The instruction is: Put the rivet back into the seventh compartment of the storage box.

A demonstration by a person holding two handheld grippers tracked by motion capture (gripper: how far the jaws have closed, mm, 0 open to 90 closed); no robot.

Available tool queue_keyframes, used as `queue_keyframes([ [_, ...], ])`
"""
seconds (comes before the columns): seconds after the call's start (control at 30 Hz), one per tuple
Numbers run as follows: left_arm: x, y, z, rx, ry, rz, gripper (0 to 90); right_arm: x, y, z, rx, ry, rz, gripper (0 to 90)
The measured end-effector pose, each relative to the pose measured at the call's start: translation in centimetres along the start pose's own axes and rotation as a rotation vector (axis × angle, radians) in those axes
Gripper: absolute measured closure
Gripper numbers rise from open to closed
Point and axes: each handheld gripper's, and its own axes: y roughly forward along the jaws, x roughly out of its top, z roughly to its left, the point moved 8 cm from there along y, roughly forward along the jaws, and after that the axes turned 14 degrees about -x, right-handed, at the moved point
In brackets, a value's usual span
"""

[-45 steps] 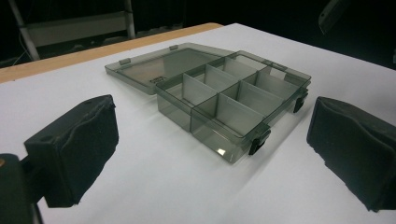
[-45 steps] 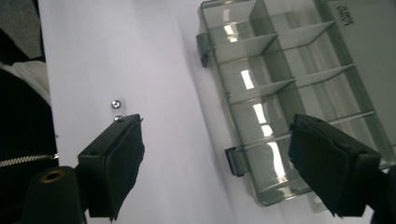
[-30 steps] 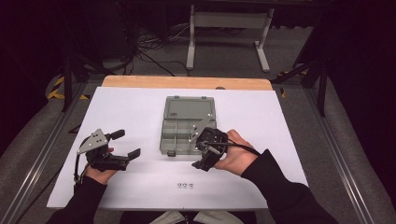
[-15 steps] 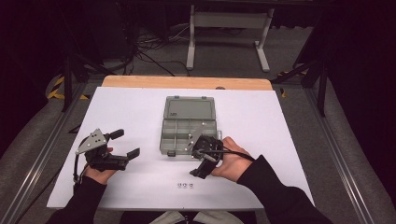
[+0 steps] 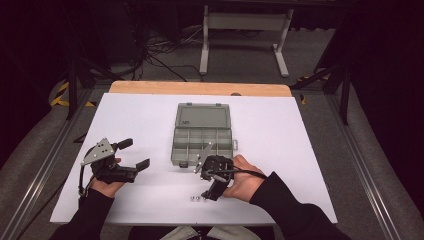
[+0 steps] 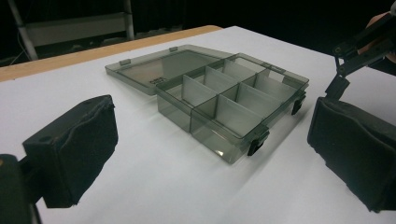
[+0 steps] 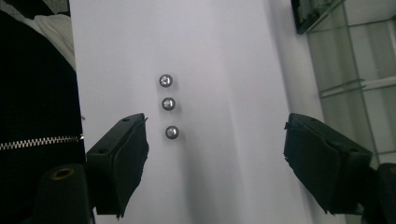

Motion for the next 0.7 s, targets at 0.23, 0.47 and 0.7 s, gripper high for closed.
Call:
queue_keyframes([
  [0.23,-0.1,0.1,0.0,-0.002,-0.002,0.001,2.2,-0.3,0.7,0.8,0.020,-0.011,0.021,22.7],
  [0.47,-0.1,0.1,0.0,-0.002,-0.001,0.002,2.2,-0.4,1.1,1.3,0.034,-0.025,0.025,23.3],
  [0.7,-0.1,0.1,0.0,-0.003,-0.003,0.000,2.2,-0.5,1.5,1.7,0.039,-0.034,0.038,25.4],
])
